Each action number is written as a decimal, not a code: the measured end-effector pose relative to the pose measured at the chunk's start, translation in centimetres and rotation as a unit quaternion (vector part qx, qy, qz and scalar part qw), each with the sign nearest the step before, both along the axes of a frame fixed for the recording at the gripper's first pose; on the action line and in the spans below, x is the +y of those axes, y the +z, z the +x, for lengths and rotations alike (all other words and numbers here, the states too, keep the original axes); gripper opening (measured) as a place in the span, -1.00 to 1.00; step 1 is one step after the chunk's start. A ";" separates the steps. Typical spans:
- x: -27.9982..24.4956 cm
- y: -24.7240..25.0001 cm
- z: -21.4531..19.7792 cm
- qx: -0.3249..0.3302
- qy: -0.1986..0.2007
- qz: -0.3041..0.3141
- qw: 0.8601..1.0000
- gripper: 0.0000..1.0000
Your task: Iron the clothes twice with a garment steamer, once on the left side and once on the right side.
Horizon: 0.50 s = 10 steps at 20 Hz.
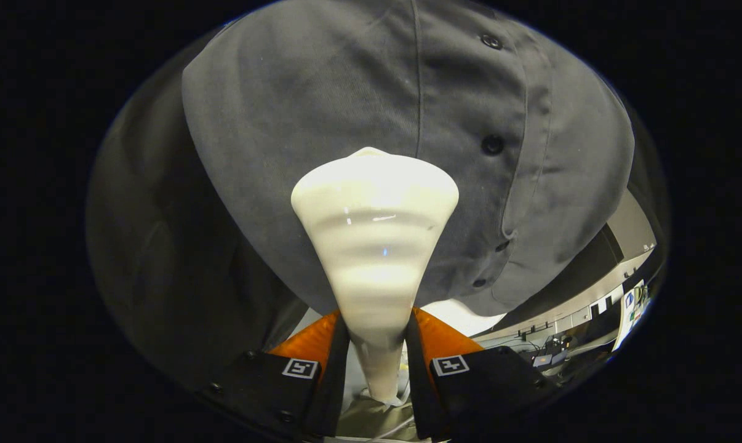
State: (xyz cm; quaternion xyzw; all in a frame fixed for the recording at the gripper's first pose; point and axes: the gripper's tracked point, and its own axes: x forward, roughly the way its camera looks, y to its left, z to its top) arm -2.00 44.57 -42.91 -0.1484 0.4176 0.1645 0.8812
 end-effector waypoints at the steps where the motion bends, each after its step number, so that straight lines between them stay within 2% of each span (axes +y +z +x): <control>1: -0.2 -0.4 -0.1 0.005 -0.001 -0.003 1.000 0.07; 10: -1.3 -4.2 -1.2 0.041 -0.017 -0.018 0.999 0.07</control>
